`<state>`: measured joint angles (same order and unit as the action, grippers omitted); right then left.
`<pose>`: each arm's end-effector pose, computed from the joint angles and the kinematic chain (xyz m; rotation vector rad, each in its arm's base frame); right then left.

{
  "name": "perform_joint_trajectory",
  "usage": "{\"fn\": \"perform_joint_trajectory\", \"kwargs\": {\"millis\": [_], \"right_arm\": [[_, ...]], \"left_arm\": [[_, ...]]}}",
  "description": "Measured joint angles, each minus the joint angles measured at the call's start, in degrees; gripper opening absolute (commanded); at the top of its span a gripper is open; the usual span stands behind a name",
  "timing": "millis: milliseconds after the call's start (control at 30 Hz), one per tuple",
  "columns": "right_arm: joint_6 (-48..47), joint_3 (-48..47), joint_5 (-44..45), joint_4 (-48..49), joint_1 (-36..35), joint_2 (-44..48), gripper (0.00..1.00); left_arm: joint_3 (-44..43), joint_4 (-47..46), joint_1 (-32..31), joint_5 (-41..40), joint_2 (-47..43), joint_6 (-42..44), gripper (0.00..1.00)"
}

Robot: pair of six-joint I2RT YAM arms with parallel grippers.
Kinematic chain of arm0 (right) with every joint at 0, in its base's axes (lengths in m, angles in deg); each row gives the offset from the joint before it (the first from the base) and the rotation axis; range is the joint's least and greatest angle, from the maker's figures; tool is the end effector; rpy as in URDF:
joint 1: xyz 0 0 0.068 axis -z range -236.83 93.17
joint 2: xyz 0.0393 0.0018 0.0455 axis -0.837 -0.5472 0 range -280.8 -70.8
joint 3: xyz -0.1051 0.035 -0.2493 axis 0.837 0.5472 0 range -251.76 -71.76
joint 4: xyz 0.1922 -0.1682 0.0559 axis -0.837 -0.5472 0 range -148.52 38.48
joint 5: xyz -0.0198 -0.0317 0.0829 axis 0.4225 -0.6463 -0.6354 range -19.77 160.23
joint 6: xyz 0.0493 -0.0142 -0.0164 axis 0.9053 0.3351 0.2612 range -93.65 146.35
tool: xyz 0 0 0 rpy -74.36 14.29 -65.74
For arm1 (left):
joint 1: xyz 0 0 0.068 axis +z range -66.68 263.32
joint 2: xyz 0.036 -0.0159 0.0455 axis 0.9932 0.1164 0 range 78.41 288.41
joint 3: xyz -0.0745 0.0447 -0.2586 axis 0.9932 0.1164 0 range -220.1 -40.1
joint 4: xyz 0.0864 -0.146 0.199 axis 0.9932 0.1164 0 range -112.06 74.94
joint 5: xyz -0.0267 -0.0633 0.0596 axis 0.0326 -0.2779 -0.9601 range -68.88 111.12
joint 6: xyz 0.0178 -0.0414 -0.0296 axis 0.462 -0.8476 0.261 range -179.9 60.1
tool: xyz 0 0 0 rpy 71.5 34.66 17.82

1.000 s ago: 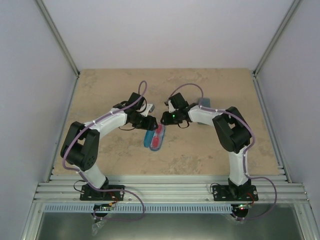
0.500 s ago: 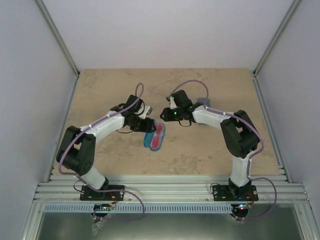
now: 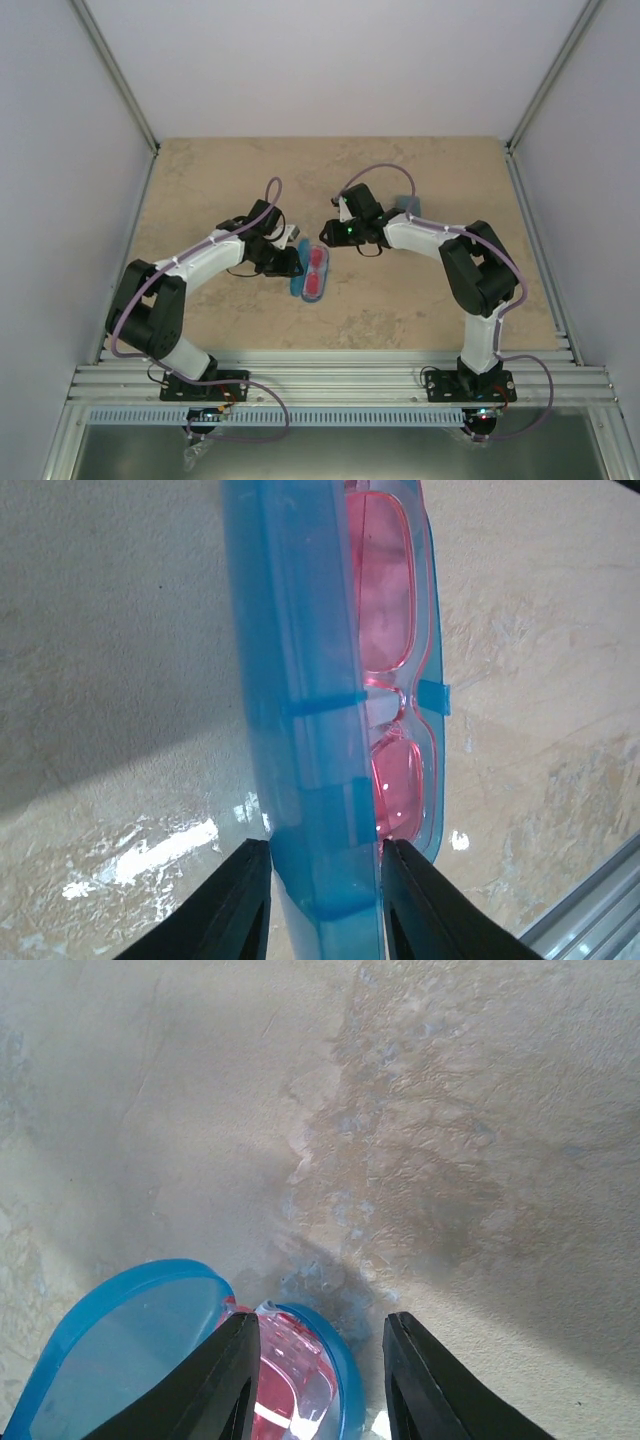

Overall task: Organize the sunglasses
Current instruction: Adjust the sunglasses case at the center of the board, then adjust the sunglasses in the sunglasses case.

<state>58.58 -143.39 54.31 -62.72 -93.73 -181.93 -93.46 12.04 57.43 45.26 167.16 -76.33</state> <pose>0.3228 0.2546 0.1665 -0.2364 2.5996 0.8281 0.2511 -0.1379 0.1847 0.3465 2.8457 -0.7584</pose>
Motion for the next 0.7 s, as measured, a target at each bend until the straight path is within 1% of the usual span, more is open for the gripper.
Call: {"fn": "perform_joint_trajectory", "kwargs": {"millis": [133,333,700], "right_arm": [[0.00,0.31,-0.13,0.07,-0.04,0.00,0.34],[0.33,0.57,0.20,-0.24,-0.04,-0.02,0.30],[0.61,1.16,0.02,-1.86,-1.05,-0.02,0.31]], "left_arm": [[0.00,0.57,-0.09,-0.02,-0.22,-0.02,0.27],[-0.02,1.40,-0.26,-0.07,-0.22,0.02,0.24],[-0.81,1.55,-0.59,-0.87,-0.22,0.02,0.24]]}}
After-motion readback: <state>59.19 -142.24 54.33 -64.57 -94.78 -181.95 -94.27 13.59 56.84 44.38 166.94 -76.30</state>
